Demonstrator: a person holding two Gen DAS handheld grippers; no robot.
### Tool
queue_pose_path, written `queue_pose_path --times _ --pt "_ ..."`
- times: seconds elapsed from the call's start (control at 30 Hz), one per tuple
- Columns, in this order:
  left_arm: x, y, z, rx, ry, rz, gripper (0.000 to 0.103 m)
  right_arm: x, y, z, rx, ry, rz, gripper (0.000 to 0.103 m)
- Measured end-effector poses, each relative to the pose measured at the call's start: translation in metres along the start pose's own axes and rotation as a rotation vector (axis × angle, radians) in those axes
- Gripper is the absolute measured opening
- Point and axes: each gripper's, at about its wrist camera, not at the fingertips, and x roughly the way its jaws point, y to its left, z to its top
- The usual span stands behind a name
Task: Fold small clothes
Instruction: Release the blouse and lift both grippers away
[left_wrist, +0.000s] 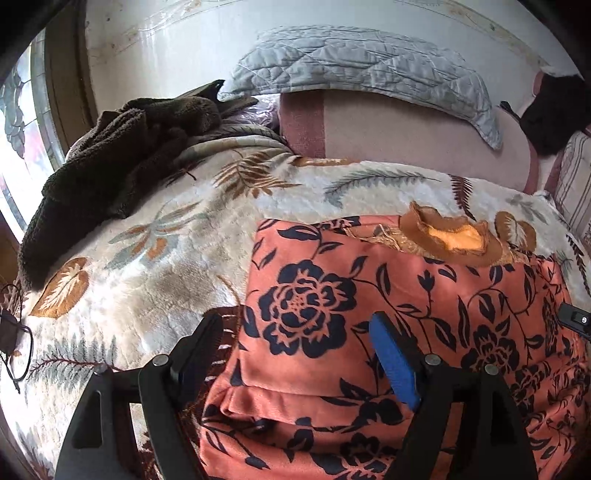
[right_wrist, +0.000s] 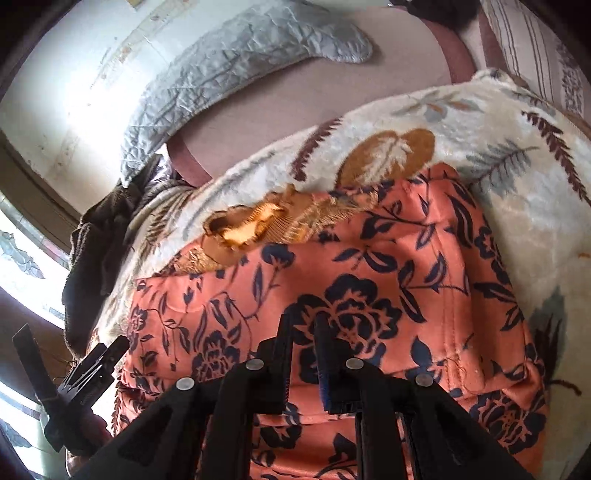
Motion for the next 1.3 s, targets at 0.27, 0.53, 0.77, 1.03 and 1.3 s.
queue_pose_path --times 0.27,0.53,0.77,1.03,1.3 --pt "0.036 -0.007 -0.009 0.043 0.135 0.059 0.083 0.048 0.017 -0.011 -0.064 0.173 0.009 0.017" --pt "0.001 -0.012 -0.002 0.049 -0.014 0.023 0.084 0.014 0.017 -0.007 -0.068 0.049 0.027 0.020" --pt "0.028 -0.027 -0.017 0.142 0.120 0.036 0.086 0.023 0.011 -0.018 -0.054 0.150 -0.012 0.025" --pt "-0.037 -0.011 -0.029 0.104 -0.012 -0.011 0.086 -0.075 -0.005 -0.038 -0.052 -0.045 0.043 0.025" --pt "-0.104 0.016 -0.078 0.121 -0.089 -0.025 0.086 -0.165 -0.051 -0.078 -0.036 -0.158 0.021 0.083"
